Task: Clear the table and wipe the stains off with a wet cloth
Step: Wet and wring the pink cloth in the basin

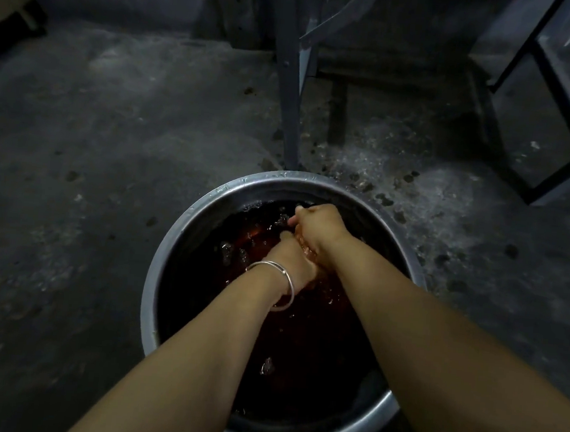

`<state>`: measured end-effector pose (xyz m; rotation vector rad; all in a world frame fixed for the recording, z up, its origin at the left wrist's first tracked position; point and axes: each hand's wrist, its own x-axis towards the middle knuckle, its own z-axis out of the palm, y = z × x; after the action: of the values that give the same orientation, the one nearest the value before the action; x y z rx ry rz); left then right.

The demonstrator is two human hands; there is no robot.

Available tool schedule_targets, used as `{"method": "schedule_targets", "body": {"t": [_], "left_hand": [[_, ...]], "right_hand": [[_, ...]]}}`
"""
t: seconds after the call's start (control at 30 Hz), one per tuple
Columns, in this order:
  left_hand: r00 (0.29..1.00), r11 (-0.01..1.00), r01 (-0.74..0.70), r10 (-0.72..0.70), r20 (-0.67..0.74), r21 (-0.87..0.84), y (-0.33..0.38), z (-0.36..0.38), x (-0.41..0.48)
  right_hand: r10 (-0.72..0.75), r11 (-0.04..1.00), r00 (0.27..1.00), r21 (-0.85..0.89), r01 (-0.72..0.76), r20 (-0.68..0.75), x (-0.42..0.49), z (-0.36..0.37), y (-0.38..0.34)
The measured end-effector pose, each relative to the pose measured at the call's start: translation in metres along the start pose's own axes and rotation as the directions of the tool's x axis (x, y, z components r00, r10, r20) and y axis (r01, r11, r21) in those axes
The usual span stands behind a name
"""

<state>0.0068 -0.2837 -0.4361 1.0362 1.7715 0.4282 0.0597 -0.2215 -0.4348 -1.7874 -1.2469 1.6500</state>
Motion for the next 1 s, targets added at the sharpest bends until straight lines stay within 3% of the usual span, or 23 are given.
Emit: {"method": "schedule_targets", "body": {"t": [0.07, 0.17, 0.23, 0.3, 0.37, 0.43, 0.57, 0.7, 0.77, 0.87, 1.0], "left_hand": [[0.994, 0.992, -0.015, 0.029, -0.109, 0.128, 0.0, 0.003, -0.002], [0.98, 0.962, -0.073, 0.118, -0.161, 0.262, -0.005, 0.007, -0.007], [0.974, 0.982, -0.045, 0.084, -0.212, 0.182, -0.005, 0.006, -0.011], [0.985, 1.0, 0.019, -0.018, -0.171, 0.004, -0.009, 0.001, -0.007], [0.993, 0.972, 0.116, -0.12, -0.006, -0.205, -0.008, -0.012, -0.009], [0.968, 0.91, 0.234, -0.183, 0.175, -0.343, -0.005, -0.025, -0.015], [0.874, 0.769, 0.347, -0.059, 0.482, -0.537, 0.003, -0.038, -0.029], [0.86, 0.691, 0.347, 0.034, 0.508, -0.634, 0.003, -0.034, -0.031], [0.854, 0.709, 0.318, 0.073, 0.514, -0.629, 0.004, -0.035, -0.03], [0.854, 0.796, 0.238, 0.102, 0.511, -0.557, 0.009, -0.036, -0.028], [0.962, 0.889, 0.118, 0.008, 0.273, -0.442, 0.016, -0.023, -0.022]], "right_hand": [[-0.002, 0.995, 0.994, -0.096, -0.008, -0.109, 0.006, 0.006, 0.002], [-0.049, 0.977, 0.976, -0.214, 0.002, -0.214, 0.003, 0.012, 0.005], [-0.092, 0.965, 0.966, -0.261, 0.027, -0.241, 0.001, 0.013, 0.006], [-0.061, 0.987, 0.972, -0.159, 0.025, -0.229, 0.002, 0.01, 0.006], [0.055, 0.984, 0.997, 0.174, -0.045, -0.055, 0.001, 0.003, 0.006], [0.055, 0.901, 0.975, 0.411, -0.141, 0.215, -0.005, -0.012, 0.009], [-0.068, 0.843, 0.883, 0.5, -0.198, 0.465, -0.009, -0.028, 0.015], [-0.224, 0.763, 0.802, 0.611, -0.209, 0.554, -0.018, -0.024, 0.004], [-0.263, 0.761, 0.797, 0.625, -0.175, 0.544, -0.021, -0.027, -0.002], [-0.22, 0.784, 0.849, 0.605, -0.138, 0.48, -0.02, -0.026, -0.012], [-0.078, 0.848, 0.956, 0.522, -0.086, 0.284, -0.015, -0.014, -0.022]]}}
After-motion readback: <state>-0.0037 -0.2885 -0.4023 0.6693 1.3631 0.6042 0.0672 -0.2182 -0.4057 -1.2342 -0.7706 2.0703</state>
